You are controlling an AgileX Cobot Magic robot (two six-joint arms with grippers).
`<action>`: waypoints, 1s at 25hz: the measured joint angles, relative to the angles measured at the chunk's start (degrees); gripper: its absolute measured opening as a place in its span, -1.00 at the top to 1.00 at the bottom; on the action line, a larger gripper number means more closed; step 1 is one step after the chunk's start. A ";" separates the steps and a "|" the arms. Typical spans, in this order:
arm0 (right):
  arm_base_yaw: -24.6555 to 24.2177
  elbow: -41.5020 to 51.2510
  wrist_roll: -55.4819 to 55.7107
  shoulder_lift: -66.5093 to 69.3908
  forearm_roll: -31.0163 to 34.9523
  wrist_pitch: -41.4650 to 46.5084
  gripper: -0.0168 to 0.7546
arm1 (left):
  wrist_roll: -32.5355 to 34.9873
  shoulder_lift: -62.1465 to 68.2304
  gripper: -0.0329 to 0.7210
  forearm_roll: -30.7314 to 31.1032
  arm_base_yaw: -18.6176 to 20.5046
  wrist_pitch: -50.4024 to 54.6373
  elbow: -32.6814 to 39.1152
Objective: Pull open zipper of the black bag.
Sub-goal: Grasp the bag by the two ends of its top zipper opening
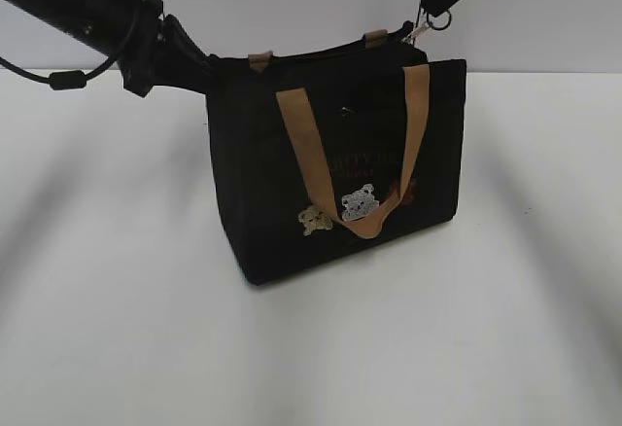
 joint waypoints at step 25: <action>-0.11 -0.02 0.45 -2.59 4.07 -0.06 -0.14 | -19.30 -4.62 -0.43 5.02 0.00 -9.03 0.05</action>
